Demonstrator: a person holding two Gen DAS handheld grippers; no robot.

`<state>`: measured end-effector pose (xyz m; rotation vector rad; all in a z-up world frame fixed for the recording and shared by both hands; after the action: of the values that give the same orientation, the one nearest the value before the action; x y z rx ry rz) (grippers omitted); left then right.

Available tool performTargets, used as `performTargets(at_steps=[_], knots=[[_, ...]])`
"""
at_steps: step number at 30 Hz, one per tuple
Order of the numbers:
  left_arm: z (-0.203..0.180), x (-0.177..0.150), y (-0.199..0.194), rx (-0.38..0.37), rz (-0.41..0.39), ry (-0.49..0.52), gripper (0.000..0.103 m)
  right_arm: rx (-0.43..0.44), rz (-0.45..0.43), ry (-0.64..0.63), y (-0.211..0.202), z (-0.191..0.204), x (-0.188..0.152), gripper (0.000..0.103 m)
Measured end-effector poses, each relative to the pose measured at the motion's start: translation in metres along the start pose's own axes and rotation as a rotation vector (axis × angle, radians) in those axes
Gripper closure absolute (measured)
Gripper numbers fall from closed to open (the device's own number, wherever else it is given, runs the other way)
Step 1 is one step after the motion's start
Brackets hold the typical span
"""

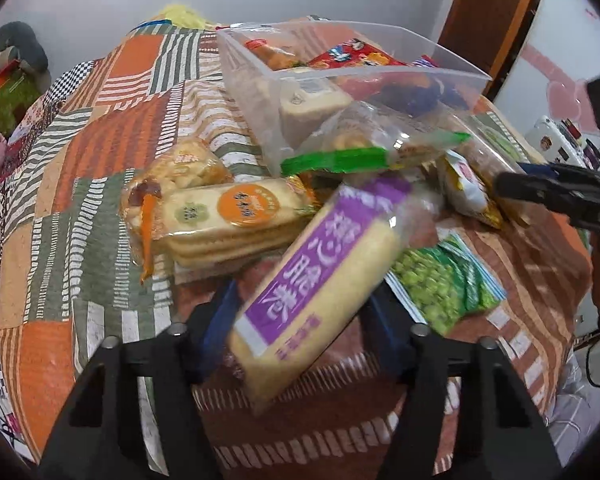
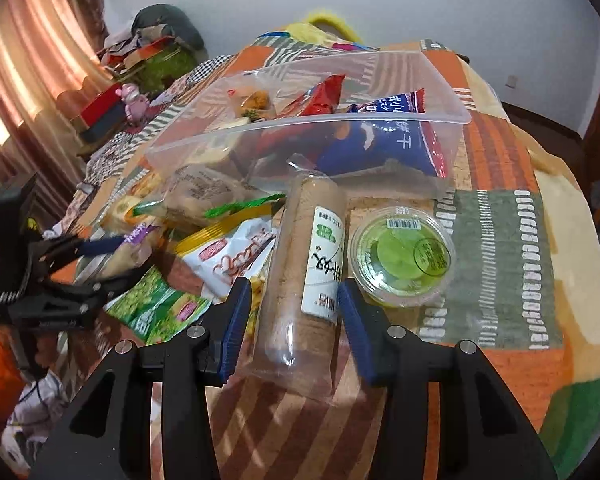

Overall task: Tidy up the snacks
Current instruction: 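Grasp the biscuit tube with the right tool while the left grasps the coconut roll, then drop the biscuit tube into the box with the right tool while the left drops the roll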

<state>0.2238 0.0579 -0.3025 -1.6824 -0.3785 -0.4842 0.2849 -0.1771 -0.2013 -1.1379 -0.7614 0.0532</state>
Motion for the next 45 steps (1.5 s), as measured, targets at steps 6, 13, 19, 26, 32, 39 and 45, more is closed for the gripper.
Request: performTargets(at_steps=[6, 13, 19, 26, 32, 39, 45], knots=[[-0.002, -0.005, -0.009, -0.007, -0.005, -0.036, 0.066, -0.005, -0.006, 0.046, 0.014, -0.002, -0.002, 0.064], [-0.012, -0.003, -0.031, 0.006, -0.057, -0.038, 0.080, -0.016, -0.058, 0.046, -0.007, -0.003, -0.006, 0.071], [-0.018, 0.005, -0.052, 0.009, -0.101, -0.049, 0.080, 0.007, -0.109, 0.060, -0.028, -0.003, -0.006, 0.071], [-0.022, 0.040, -0.085, 0.015, -0.195, -0.055, 0.080, 0.014, -0.201, 0.044, -0.065, -0.002, 0.011, 0.071], [-0.031, 0.084, -0.098, -0.004, -0.271, -0.056, 0.080, -0.010, -0.276, 0.029, -0.079, -0.003, 0.043, 0.071], [-0.042, 0.134, -0.087, -0.017, -0.298, -0.041, 0.080, -0.042, -0.323, 0.025, -0.076, -0.010, 0.080, 0.071], [-0.047, 0.165, -0.056, -0.004, -0.271, -0.040, 0.080, -0.073, -0.320, 0.038, -0.058, -0.017, 0.105, 0.071]])
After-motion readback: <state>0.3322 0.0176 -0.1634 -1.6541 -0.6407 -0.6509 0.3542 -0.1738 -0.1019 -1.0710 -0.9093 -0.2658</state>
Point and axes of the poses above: each gripper's, at about its wrist camera, not at the fingertips, and y roughly the way its jaws point, z to its left, x to its top, the point moved 9 cm from there along y, roughly the way its jaws point, and after that the axes turned 2 degrees about z, right-handed, at the moved point
